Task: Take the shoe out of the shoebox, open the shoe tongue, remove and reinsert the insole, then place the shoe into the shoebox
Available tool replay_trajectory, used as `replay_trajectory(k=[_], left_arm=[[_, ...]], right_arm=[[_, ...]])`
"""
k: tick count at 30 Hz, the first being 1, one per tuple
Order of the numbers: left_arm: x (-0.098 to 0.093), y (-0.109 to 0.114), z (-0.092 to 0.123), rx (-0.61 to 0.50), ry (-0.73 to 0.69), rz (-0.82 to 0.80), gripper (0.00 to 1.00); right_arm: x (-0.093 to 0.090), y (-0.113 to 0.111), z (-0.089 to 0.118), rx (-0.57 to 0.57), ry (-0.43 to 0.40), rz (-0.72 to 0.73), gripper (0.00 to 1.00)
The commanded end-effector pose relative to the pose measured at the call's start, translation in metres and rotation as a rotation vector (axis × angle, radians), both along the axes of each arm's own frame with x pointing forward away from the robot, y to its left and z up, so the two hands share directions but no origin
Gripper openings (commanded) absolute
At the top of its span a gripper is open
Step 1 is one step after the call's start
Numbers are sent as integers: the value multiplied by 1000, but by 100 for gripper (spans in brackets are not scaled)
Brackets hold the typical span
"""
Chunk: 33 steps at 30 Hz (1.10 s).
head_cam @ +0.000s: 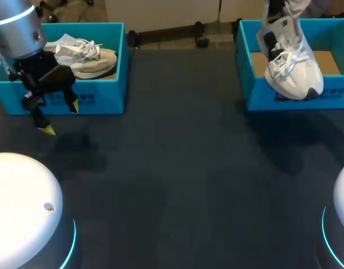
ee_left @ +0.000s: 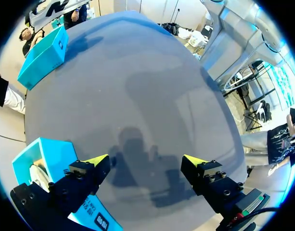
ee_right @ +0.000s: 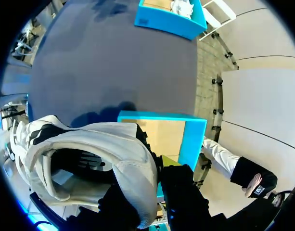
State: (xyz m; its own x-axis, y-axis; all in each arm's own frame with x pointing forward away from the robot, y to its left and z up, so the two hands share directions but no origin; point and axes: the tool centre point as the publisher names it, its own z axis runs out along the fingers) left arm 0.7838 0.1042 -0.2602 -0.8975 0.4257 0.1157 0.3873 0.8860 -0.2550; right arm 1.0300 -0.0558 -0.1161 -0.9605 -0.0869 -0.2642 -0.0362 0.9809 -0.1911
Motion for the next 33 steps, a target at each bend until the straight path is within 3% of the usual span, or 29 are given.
replay_trajectory(k=[1,4,9,14,18,25,33], left_arm=[[0,0,0,2,0,-1,100],[0,0,0,2,0,-1,100],[0,0,0,2,0,-1,100],[0,0,0,2,0,-1,100],[0,0,0,2,0,-1,100],[0,0,0,2,0,-1,100],[0,0,0,2,0,-1,100]], right_arm=[[0,0,2,0,2,-1,0],[0,0,2,0,2,-1,0],[39,-44,15,17,-16,-64,0],[71,-76,16,41,-6,-94,0],[96,-102,3,58,18,-91,0],[122,-132,-24,85,28,-89,0],[139,-169,-25,55,-1,-117,0]])
